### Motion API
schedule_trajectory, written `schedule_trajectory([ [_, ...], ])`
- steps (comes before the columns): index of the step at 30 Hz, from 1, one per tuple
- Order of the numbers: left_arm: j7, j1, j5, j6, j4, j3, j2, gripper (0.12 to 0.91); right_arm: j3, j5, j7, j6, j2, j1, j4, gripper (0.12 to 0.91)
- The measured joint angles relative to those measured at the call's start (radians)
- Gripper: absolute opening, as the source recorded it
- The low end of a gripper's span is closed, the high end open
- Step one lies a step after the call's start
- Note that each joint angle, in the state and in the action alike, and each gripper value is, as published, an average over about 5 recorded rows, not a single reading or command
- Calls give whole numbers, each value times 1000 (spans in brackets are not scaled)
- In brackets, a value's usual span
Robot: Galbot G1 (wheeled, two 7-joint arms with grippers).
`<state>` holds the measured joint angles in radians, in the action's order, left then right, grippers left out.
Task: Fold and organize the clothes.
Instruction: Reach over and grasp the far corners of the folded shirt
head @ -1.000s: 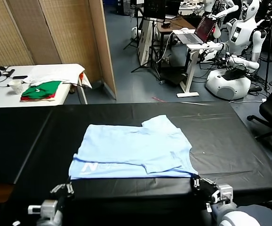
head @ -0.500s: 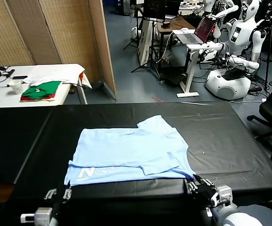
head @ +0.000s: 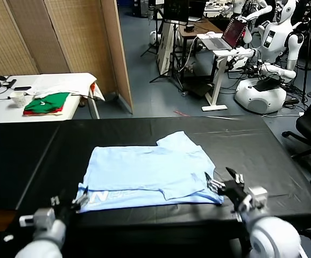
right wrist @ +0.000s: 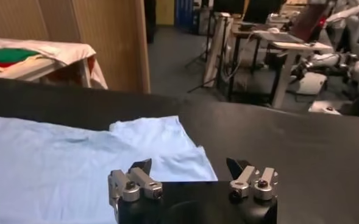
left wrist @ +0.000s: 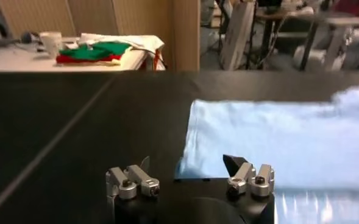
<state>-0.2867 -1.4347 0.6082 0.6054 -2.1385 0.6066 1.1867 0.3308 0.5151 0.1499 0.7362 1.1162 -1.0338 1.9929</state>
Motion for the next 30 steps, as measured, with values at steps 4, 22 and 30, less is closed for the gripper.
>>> schedule_trajectory([
  [4, 10, 130, 68, 30, 69, -36, -52, 907, -64, 8, -3, 0, 12, 117, -111, 907],
  [22, 149, 532, 80, 101, 448, -235, -132, 907, -186, 6, -49, 0, 76, 411, -509, 907],
  [30, 121, 604, 117, 124, 557, -240, -123, 907, -209, -1, -67, 0, 96, 450, -590, 907],
])
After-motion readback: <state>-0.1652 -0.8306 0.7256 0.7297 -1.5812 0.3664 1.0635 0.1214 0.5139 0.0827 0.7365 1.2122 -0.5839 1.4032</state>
